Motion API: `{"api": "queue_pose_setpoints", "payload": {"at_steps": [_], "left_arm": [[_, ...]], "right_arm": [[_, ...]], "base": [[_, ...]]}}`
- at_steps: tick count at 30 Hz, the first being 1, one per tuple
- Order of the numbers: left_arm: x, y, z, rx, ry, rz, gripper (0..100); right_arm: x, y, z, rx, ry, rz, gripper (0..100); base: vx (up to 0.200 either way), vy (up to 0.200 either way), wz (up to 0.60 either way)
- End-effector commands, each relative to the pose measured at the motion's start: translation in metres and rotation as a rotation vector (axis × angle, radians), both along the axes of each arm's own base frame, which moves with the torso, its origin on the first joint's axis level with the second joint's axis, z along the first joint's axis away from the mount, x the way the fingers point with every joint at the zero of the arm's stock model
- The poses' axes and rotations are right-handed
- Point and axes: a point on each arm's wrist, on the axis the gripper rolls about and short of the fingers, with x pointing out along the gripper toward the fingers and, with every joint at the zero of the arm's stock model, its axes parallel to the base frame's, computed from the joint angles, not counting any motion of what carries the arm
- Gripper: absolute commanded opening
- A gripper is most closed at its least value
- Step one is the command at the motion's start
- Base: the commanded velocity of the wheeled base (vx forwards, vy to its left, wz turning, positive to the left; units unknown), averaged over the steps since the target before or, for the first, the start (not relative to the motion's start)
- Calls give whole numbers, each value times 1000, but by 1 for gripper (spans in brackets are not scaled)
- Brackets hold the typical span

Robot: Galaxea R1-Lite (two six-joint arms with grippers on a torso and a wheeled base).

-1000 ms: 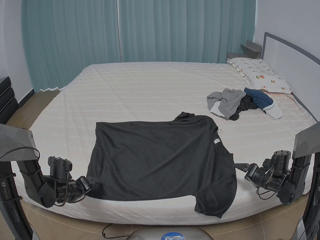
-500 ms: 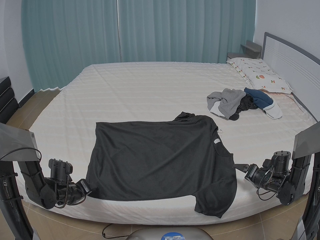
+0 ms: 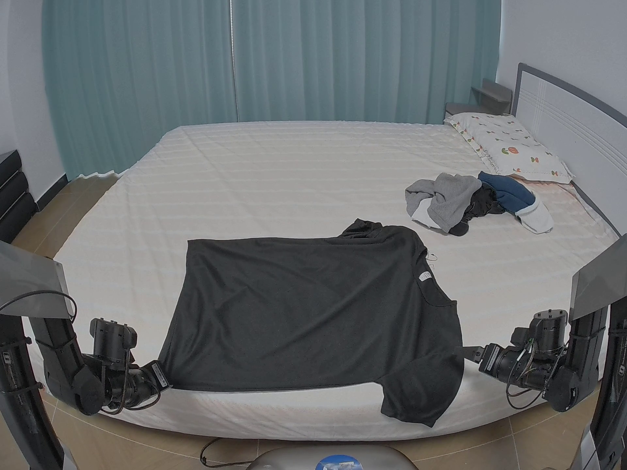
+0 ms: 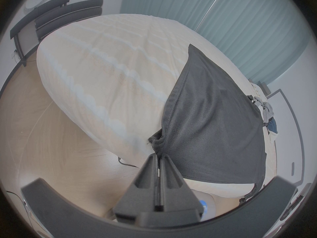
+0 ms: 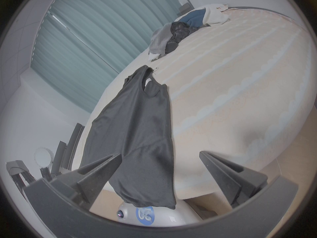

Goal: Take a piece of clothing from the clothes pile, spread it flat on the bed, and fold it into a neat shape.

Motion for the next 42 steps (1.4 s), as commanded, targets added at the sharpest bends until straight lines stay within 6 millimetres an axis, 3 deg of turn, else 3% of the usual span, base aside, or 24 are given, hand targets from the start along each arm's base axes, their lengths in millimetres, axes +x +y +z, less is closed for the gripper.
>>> {"api": "queue_pose_setpoints", "payload": {"at_steps": [1,12,13,19,34,42], "left_arm": [[-7,4,6,12,-8,5,0],[-7,7,6,11,-11,17,0],[-7,7,6,11,-9,17,0],[-7,7,6,11,-11,16,0],[-10,5,5,10,3,6,0],[-12,5,3,10,18,4,0]], "right_arm": [[-4,4,-7,-3,38,19,100],[-2,22,-18,2,53,103,100],[0,23,-20,0,50,104,0],[-1,23,-22,-10,59,99,0],[-35,3,-8,-130,95,138,0],[-36,-1,-12,-170,110,132,0]], "base": [[0,0,0],[0,0,0],[0,0,0],[0,0,0],[0,0,0],[0,0,0]]}}
